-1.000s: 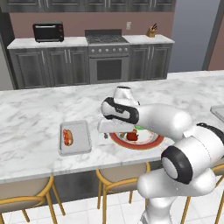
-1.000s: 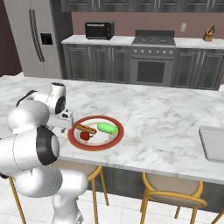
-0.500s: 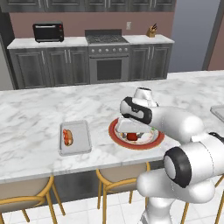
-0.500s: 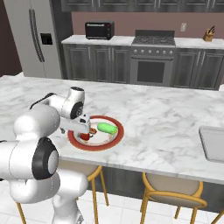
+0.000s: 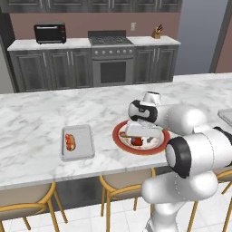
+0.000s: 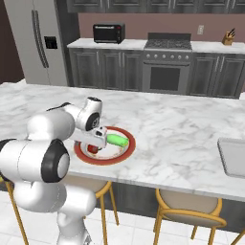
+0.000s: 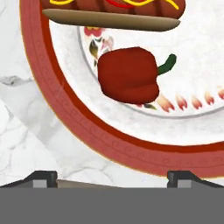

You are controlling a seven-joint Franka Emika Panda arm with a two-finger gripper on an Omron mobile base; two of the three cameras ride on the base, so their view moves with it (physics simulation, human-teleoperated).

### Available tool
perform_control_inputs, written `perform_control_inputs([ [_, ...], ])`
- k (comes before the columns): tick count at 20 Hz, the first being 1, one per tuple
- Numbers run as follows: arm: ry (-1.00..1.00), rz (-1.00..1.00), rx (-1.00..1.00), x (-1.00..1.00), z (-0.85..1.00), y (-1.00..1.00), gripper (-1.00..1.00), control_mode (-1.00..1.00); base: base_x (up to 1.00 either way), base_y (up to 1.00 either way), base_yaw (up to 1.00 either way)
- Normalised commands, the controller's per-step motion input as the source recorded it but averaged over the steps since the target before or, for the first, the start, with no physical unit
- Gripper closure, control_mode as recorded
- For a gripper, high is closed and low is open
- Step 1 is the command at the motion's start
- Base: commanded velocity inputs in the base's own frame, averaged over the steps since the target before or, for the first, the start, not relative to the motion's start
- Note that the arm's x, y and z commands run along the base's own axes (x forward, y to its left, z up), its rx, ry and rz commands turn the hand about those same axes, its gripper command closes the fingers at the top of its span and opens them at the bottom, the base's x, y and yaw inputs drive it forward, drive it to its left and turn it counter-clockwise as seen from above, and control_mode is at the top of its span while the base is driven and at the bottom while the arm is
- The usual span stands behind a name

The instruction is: Place one cooked food and one vegetable from the large plate to each tupperware container.

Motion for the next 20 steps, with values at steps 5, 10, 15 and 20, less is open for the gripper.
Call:
perform_control_inputs([
  [5,0.01,-0.03,-0.05,0.32,-0.23,-0.06,-1.00,-1.00,0.00,0.00,0.00],
  [10,0.00,0.00,-0.05,0.26,-0.12,-0.01,-1.00,-1.00,0.00,0.00,0.00],
  [15,0.00,-0.01,-0.03,0.13,-0.16,0.00,-1.00,-1.00,0.00,0.00,0.00],
  [20,0.01,0.00,-0.01,0.13,-0.09,0.00,-1.00,-1.00,0.00,0.00,0.00],
])
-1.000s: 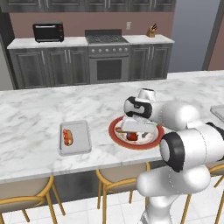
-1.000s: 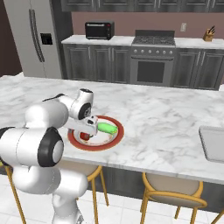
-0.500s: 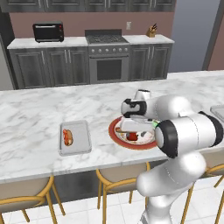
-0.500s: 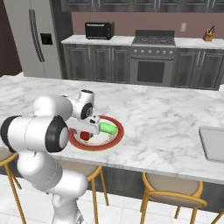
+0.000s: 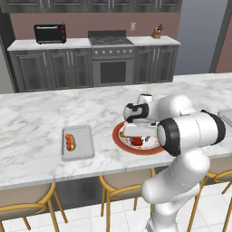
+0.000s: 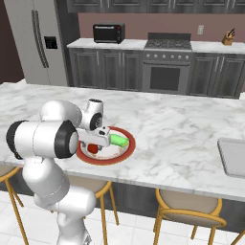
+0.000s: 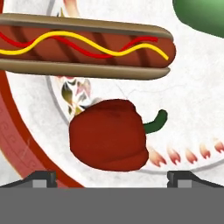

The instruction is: Place one cooked food and one vegetable from the large plate to each tupperware container.

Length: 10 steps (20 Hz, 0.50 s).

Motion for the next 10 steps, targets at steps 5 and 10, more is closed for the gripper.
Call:
perform_control_inputs([
  [5,0.00,0.00,0.00,0.13,-0.21,0.00,-1.00,-1.00,0.00,0.00,0.00],
  [10,0.00,0.00,0.00,0.12,-0.23,0.00,-1.00,-1.00,0.00,0.00,0.00],
])
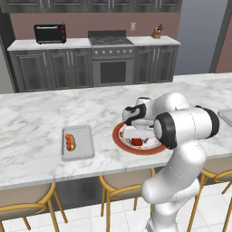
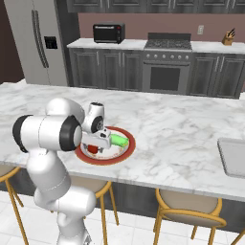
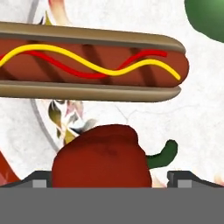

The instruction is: Place one cooked food and one vegetable from the large plate to each tupperware container.

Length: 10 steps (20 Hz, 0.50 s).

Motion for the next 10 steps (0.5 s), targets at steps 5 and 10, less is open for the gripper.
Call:
perform_control_inputs([
  [5,0.00,0.00,-0.01,0.01,-0.22,0.00,1.00,-1.00,0.00,0.00,0.00],
  [10,-0.03,0.00,0.00,-0.14,0.00,-0.02,1.00,-1.00,0.00,0.00,0.00],
])
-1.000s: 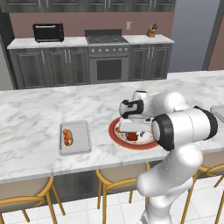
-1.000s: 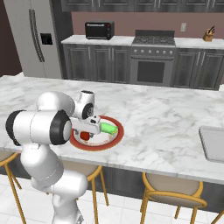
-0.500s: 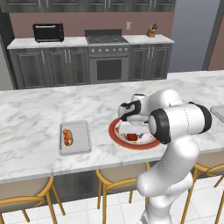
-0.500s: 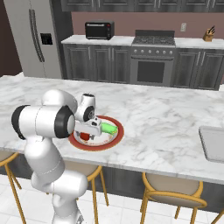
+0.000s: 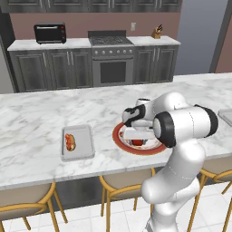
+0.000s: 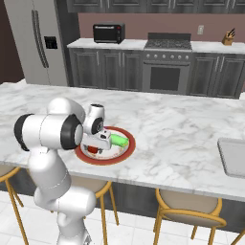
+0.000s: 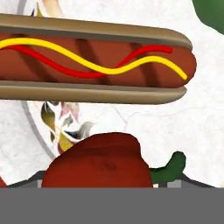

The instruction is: Place one cooked food and one vegetable from the large plate to each tupperware container.

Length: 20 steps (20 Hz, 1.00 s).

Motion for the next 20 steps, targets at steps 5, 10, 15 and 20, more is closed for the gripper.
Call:
perform_control_inputs([
  [5,-0.05,0.00,0.00,-0.66,0.32,-0.08,1.00,-1.00,0.00,0.00,0.00],
  [10,-0.13,0.00,0.00,-0.58,0.98,0.16,1.00,-1.00,0.00,0.00,0.00],
  [15,0.00,0.12,0.03,-0.10,0.98,0.66,1.00,-1.00,0.00,0.00,0.00],
  [20,0.00,0.22,0.07,0.00,0.66,0.97,1.00,-1.00,0.00,0.00,0.00],
])
